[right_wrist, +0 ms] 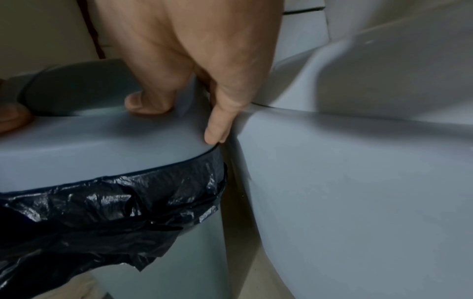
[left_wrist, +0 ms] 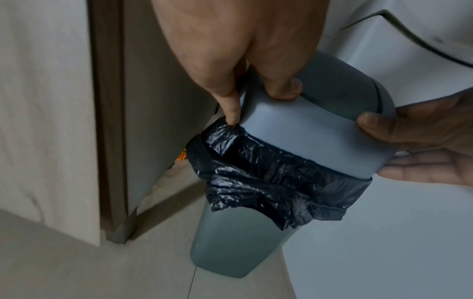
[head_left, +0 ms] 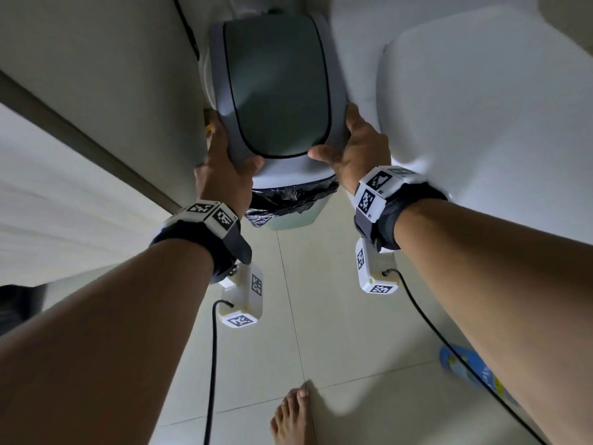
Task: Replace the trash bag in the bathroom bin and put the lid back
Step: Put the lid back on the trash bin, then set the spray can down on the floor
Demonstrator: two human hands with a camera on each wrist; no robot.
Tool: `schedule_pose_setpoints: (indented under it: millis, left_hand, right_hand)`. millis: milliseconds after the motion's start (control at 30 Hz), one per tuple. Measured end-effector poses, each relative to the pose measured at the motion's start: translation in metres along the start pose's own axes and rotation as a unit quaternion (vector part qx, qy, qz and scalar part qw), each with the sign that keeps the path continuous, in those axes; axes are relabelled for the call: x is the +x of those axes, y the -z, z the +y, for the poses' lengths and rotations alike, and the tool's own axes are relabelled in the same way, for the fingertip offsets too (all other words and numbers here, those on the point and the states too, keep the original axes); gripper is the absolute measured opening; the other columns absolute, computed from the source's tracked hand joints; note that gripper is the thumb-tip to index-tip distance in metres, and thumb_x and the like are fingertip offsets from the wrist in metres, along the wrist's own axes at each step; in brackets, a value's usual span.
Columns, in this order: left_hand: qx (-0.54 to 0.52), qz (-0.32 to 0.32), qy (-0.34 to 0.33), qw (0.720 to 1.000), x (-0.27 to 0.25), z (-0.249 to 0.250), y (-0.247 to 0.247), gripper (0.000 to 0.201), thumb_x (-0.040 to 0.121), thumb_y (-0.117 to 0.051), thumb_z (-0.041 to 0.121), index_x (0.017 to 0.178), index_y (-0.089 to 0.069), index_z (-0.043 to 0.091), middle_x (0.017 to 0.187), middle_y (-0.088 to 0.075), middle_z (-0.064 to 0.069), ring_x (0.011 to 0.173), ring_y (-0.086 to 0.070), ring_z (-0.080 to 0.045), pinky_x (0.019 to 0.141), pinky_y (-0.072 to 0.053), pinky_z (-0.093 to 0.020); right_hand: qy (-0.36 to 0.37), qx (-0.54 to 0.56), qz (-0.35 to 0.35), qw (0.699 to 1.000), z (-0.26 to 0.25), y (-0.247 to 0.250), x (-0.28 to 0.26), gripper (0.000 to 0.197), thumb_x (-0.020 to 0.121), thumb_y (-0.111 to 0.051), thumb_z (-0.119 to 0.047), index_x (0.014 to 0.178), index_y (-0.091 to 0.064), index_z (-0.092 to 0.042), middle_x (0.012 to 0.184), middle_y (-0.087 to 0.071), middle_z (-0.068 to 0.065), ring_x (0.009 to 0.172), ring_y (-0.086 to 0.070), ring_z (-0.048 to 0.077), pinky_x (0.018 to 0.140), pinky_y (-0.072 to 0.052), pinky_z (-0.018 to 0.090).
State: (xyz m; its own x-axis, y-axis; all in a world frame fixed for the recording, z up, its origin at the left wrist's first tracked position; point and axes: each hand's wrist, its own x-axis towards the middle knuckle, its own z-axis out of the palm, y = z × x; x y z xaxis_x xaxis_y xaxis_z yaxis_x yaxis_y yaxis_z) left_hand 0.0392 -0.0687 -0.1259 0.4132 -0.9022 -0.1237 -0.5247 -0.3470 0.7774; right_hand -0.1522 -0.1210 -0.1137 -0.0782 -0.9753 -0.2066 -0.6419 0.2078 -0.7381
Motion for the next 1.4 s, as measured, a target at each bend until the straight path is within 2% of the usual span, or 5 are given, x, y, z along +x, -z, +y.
schedule_pose_setpoints:
  millis: [567,733,1133,1233,1400]
  left_hand:
    - [0.040,0.007,0.008,0.999,0.028,0.008,-0.007,0.086,0.090,-0.066,0.033,0.160,-0.017,0.036,0.141,-0.061,-0.005,0.124,-0.056,-0.035,0.102,-0.044,-0.034]
    - [0.051,-0.011,0.015,0.999,0.018,0.020,-0.005,0.095,0.091,-0.069,0.024,0.162,-0.007,0.028,0.150,-0.052,-0.009,0.131,-0.052,-0.034,0.106,-0.040,-0.035]
    - [0.300,-0.413,0.167,0.844,-0.305,-0.173,0.032,0.045,0.096,-0.062,0.030,0.140,-0.054,0.024,0.131,-0.067,-0.007,0.124,-0.061,-0.025,0.106,-0.045,-0.034]
    - [0.294,-0.359,0.232,0.855,-0.371,-0.215,0.014,0.037,0.082,-0.076,0.008,0.118,-0.069,0.004,0.098,-0.073,-0.021,0.094,-0.069,-0.036,0.094,-0.051,-0.043]
    - [0.430,-0.264,0.112,0.856,-0.380,-0.305,-0.158,0.048,0.096,-0.043,0.010,0.143,-0.034,0.011,0.142,-0.052,-0.022,0.124,-0.052,-0.042,0.099,-0.040,-0.054]
  right_hand:
    - [-0.022,-0.039,-0.016,0.999,-0.016,-0.003,0.024,0.080,0.073,-0.075,-0.046,0.139,-0.035,-0.027,0.121,-0.064,0.008,0.109,-0.060,0.033,0.095,-0.050,0.036]
    - [-0.014,-0.126,-0.031,0.991,-0.031,0.012,-0.006,0.072,0.088,-0.065,-0.023,0.146,-0.022,-0.017,0.095,-0.066,-0.001,0.083,-0.063,0.023,0.065,-0.036,0.023]
    - [-0.177,-0.204,-0.209,0.940,0.167,0.040,-0.281,0.041,0.096,-0.045,-0.040,0.132,-0.046,-0.020,0.124,-0.058,0.007,0.116,-0.055,0.027,0.093,-0.041,0.033]
    - [-0.242,-0.218,-0.204,0.923,0.221,0.068,-0.328,0.039,0.095,-0.046,-0.038,0.129,-0.047,-0.019,0.122,-0.058,0.008,0.115,-0.054,0.027,0.091,-0.041,0.033]
    - [-0.281,-0.245,-0.119,0.920,0.284,0.122,-0.357,0.043,0.094,-0.049,-0.034,0.134,-0.042,-0.020,0.118,-0.054,0.011,0.109,-0.056,0.032,0.083,-0.043,0.036]
